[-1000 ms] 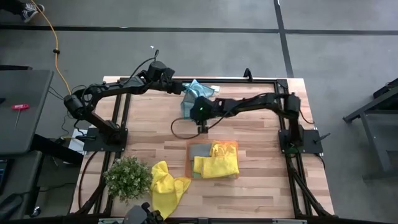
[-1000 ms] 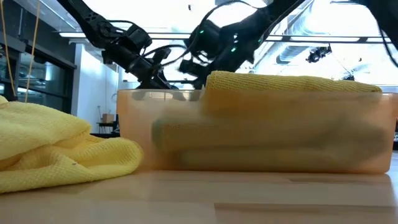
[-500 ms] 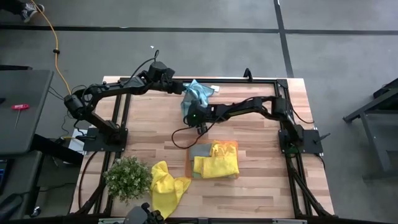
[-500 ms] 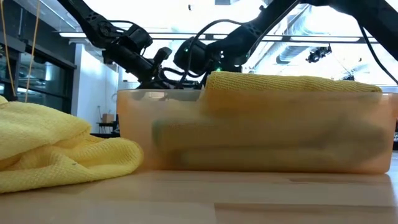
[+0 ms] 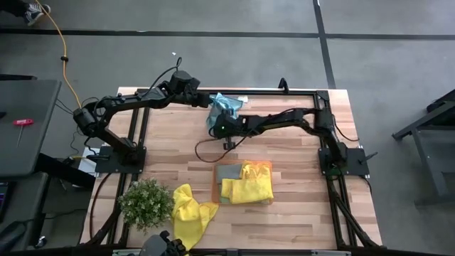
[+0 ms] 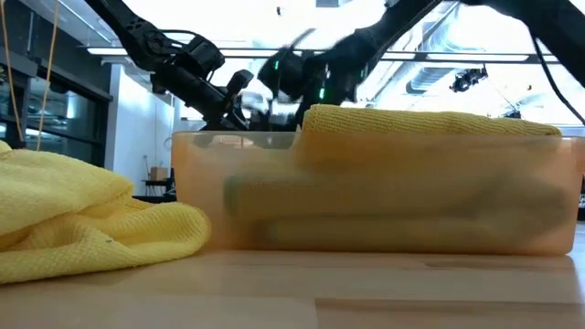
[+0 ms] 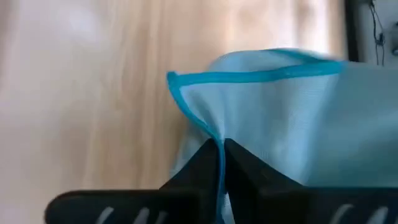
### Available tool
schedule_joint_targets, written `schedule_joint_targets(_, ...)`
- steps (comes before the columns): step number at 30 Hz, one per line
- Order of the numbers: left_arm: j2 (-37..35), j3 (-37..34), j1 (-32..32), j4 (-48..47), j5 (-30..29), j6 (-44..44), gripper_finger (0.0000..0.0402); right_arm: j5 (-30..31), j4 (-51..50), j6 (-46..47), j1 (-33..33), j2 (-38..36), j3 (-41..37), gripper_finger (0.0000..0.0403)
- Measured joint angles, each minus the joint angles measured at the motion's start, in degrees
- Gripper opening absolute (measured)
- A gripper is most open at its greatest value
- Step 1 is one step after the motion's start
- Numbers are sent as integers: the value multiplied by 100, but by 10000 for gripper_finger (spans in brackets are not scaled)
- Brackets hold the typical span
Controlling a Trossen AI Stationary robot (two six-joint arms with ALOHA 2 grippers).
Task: Fold microfiber towels
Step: Fold the blue microfiber towel
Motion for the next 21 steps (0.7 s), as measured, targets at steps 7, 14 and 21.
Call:
schedule_joint_targets(7, -124, 4, 325, 2, 78, 2, 0, -1177, -1018, 1022, -291, -1125, 30, 4)
schedule_joint_targets(14, -485, 4, 516, 2, 654, 4, 0, -2468, -2360, 1577, -876, -2219, 26, 1)
schedule_joint_targets(21, -1132, 6, 510, -88, 811, 109, 0, -3050, -3525, 1583, -1441, -3000, 28, 1)
